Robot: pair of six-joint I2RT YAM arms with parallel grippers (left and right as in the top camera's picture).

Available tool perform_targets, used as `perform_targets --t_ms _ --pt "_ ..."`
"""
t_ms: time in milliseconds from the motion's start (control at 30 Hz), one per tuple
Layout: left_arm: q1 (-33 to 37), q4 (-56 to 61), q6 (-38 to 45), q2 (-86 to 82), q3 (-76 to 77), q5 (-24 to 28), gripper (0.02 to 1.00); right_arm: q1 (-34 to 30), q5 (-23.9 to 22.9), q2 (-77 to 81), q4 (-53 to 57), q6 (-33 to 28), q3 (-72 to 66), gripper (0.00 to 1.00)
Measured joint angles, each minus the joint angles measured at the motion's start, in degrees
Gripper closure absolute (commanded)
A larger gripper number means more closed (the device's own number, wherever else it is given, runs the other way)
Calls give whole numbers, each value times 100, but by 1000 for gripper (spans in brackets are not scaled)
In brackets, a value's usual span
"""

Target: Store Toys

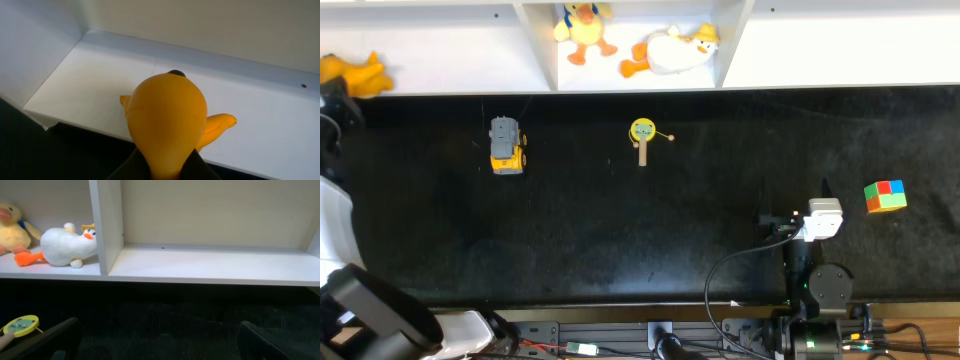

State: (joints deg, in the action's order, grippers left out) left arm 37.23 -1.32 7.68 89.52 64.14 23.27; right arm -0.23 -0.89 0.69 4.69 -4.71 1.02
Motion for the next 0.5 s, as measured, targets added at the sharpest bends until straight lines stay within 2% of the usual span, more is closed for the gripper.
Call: perform_targets --t_ms 167,500 --pt "-269 -2 20 0 0 -293 952 0 2 0 0 0 0 5" --pt "-313 -385 20 422 474 -595 950 0 0 0 2 2 0 5"
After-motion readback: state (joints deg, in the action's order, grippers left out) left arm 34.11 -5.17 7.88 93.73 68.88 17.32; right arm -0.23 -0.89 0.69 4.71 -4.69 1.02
